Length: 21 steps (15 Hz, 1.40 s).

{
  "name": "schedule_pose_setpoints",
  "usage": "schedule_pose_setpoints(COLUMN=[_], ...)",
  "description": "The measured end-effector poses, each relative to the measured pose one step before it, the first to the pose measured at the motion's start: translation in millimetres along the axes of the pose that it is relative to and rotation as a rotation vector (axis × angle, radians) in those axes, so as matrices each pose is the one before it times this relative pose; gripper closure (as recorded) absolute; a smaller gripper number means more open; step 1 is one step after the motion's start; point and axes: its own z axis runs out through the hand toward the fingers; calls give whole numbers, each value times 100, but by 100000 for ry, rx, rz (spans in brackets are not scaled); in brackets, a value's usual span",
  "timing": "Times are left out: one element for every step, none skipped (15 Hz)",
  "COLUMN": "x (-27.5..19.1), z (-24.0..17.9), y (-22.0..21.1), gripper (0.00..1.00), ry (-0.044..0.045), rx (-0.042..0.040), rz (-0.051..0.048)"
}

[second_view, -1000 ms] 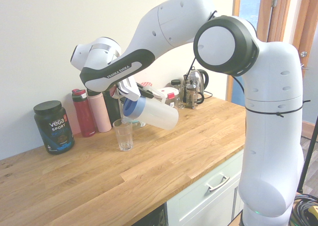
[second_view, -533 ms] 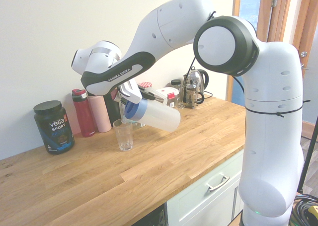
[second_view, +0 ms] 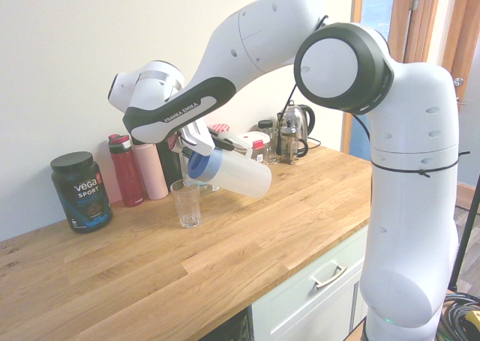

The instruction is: Pour me some water

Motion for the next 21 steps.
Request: schedule_pose_setpoints(x=[-811, -1114, -1422, -1540, -1673, -1322, -948, -475, -123, 93, 179, 166, 169, 117, 114, 64, 160, 157, 177, 169, 58], z=[-410, -362, -371, -333, -259, -232, -44, 410, 775, 1127, 1360, 1197, 1069, 808, 686, 501, 470, 473, 545, 734, 846], y=[1357, 1929, 2250, 2184, 2217, 2142, 2369, 2404, 2313, 2230, 1793, 1136, 831, 561, 591, 528, 764, 713, 842, 975, 875], gripper=[100, 100, 100, 100, 100, 100, 100, 100, 100, 100, 100, 100, 100, 100, 100, 100, 100, 100, 100, 100, 100], ry=[2415, 1839, 1339, 1024, 726, 471, 265, -277, -546, -420, -460, -250, -133, 158, 620, 976, 1519, 1744, 1987, 2302, 2382], rx=[4975, 5430, 6431, 6656, 6326, 5624, 4963, 4458, 4538, 4826, 4546, 4211, 3909, 3419, 3105, 2643, 2301, 2157, 1657, 1295, 964], rz=[2853, 3315, 2986, 2984, 3946, 4413, 4865, 5121, 5000, 5100, 5027, 4937, 4820, 4707, 4694, 4713, 4676, 4688, 4758, 4764, 4698])
